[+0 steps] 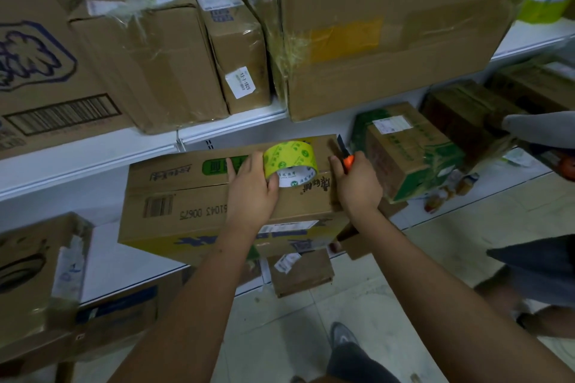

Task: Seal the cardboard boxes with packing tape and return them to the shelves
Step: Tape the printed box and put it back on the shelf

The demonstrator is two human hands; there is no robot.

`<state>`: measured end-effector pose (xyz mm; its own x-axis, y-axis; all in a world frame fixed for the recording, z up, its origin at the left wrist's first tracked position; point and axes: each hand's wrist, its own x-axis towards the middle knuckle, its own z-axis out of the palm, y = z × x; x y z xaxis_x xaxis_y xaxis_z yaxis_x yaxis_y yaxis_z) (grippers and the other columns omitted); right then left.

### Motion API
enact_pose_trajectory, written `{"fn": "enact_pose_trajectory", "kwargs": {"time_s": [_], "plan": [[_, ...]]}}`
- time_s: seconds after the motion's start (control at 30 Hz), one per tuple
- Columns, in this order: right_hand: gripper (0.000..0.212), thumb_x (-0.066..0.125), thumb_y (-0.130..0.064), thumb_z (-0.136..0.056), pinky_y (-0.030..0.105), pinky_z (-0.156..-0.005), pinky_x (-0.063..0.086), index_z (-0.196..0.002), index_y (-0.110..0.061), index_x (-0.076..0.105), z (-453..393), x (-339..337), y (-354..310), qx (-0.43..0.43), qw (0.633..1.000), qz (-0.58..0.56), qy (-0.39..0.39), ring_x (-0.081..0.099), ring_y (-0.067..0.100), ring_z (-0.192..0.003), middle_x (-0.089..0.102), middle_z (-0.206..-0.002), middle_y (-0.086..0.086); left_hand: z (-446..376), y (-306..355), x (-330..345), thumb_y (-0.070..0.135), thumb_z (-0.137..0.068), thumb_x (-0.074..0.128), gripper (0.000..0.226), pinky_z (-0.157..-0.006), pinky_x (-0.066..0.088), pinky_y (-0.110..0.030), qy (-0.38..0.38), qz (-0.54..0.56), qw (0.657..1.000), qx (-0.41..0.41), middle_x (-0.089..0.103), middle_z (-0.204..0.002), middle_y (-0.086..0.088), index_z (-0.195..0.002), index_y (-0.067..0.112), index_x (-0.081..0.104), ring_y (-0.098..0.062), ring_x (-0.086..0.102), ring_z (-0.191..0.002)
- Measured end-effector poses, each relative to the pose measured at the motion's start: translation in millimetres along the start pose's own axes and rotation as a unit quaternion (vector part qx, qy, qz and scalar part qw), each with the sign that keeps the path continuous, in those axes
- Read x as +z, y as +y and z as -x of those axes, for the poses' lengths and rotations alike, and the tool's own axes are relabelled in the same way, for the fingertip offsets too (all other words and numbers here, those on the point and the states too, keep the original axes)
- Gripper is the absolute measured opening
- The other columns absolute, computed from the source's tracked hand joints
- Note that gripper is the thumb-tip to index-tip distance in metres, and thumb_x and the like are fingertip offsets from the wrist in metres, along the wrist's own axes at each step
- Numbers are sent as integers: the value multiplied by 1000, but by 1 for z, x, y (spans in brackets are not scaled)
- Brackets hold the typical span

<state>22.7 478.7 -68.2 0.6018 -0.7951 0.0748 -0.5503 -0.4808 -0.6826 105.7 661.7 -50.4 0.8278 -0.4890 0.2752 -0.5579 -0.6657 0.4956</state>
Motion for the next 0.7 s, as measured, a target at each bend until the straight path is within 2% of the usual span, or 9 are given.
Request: {"fn": "enact_pose_trajectory", "kwargs": {"time_s": [0.17,0.33,0.47,0.57,0.7], "plan": [[53,51,-70,-88,36,-65,40,-93,-18,45,0,0,0,1,999,-32,-21,56,26,-84,55,-93,3,-8,-5,11,45,-91,22,56,-120,8,-62,13,-87,996,-4,50,-132,-9,-123,9,51,-29,43,-133],[55,54,-70,-86,35,-65,38,-100,-18,46,-9,2,-5,-6,999,-3,-38,58,27,-92,57,-104,4,-16,-8,12,46,-90,22,57,-118,9,-65,4,-106,994,-3,47,-133,-11,-120,8,52,-32,38,-137],[54,53,-67,-90,35,-63,35,-105,-15,46,-14,5,-15,-29,999,45,-13,57,30,-97,56,-109,7,-27,-11,9,50,-91,22,58,-118,9,-67,-8,-126,992,-15,45,-133,-10,-121,10,52,-34,38,-137],[53,52,-64,-92,34,-60,32,-105,-13,46,-21,8,-22,-39,996,85,-1,56,31,-98,55,-109,9,-35,-13,10,58,-95,24,60,-118,8,-66,-20,-164,986,-25,43,-136,-10,-126,13,49,-35,36,-138],[52,52,-63,-93,34,-59,36,-107,-13,47,-25,11,-29,-55,993,101,11,54,29,-98,53,-107,9,-44,-15,11,61,-94,20,66,-119,5,-64,-39,-172,984,-42,41,-139,-10,-131,13,47,-35,32,-140]]}}
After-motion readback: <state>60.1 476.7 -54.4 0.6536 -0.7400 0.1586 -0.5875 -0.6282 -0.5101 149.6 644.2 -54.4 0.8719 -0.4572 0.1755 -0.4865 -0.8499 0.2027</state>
